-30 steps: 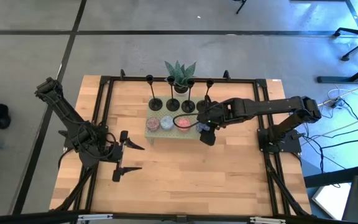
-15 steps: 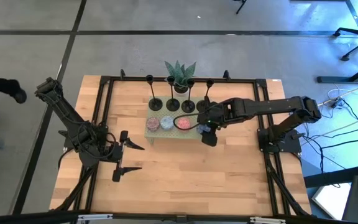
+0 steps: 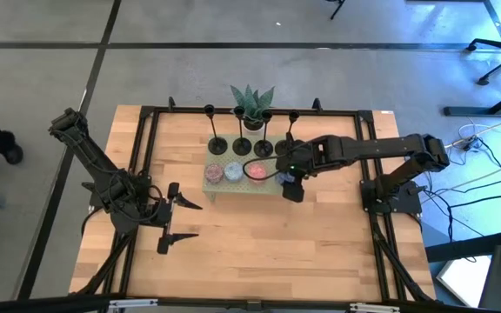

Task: Pick & Place candle stick holders
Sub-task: Put the blue scented candle on the shelf

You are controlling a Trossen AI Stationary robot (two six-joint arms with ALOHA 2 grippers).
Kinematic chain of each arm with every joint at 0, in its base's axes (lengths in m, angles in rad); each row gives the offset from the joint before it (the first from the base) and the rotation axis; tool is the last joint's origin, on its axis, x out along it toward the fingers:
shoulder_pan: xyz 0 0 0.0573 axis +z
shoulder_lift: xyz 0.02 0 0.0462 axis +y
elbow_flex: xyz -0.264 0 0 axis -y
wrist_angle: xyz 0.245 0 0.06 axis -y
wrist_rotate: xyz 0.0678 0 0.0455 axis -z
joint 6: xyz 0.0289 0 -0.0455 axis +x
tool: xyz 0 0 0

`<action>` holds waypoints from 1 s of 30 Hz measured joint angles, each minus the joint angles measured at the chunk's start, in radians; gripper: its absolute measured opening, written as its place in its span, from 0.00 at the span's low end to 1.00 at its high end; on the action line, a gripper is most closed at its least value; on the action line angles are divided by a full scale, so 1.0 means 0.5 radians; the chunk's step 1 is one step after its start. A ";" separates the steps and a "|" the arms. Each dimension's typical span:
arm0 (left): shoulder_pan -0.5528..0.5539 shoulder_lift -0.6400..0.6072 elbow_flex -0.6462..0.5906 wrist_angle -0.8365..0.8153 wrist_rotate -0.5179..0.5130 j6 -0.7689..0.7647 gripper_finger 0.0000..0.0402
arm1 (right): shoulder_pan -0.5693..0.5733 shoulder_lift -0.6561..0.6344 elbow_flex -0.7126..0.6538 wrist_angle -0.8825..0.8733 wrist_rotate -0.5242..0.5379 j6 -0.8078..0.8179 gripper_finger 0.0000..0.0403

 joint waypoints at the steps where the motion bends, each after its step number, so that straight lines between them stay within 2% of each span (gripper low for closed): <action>1: 0.000 0.000 0.000 -0.001 0.000 0.000 0.87 | 0.001 0.000 0.000 0.000 -0.020 -0.006 0.79; 22: 0.000 0.000 0.000 -0.001 0.000 0.002 0.87 | 0.001 0.000 0.000 0.089 -0.014 -0.042 0.79; 30: 0.000 -0.001 0.000 -0.002 0.000 0.002 0.87 | 0.008 0.000 0.000 0.020 0.254 -0.076 0.79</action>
